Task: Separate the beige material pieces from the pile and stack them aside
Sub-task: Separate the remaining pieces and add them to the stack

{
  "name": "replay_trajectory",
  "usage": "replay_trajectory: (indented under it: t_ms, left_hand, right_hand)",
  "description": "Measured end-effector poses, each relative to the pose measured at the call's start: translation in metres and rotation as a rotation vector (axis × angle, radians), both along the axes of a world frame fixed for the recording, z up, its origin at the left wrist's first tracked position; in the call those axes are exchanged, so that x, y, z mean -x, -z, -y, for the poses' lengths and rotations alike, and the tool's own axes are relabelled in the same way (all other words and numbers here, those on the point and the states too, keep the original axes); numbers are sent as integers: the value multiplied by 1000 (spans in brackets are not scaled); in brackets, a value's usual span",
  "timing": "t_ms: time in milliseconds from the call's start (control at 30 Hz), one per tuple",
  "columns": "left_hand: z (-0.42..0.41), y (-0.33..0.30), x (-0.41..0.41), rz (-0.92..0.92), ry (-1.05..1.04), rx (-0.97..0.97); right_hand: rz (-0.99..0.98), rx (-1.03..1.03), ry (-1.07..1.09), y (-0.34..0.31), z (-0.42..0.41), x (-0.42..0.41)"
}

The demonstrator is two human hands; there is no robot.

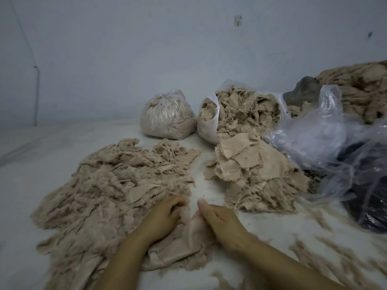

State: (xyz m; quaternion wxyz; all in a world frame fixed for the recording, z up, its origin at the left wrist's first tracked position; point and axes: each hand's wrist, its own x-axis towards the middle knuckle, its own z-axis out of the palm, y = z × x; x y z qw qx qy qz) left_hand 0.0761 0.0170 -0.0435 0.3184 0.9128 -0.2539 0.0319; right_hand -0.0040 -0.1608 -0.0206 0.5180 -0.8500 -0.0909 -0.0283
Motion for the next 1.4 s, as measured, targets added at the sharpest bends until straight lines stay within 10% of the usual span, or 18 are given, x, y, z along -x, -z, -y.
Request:
replay_trajectory:
  t_ms: [167, 333, 600, 933, 1200, 1400]
  left_hand:
    - [9, -17, 15, -90, 49, 254]
    - [7, -44, 34, -332, 291, 266]
    - [2, -25, 11, -148, -62, 478]
    - [17, -14, 14, -197, 166, 428]
    - [-7, -23, 1, -232, -151, 853]
    - [21, -7, 16, -247, 180, 288]
  right_hand:
    - [69, 136, -11, 6, -2, 4]
    - [50, -358, 242, -6, 12, -7]
    - [154, -519, 394, -2, 5, -10]
    - [2, 90, 105, -13, 3, -24]
    - [74, -208, 233, -24, 21, -35]
    - [261, -156, 312, -20, 5, -37]
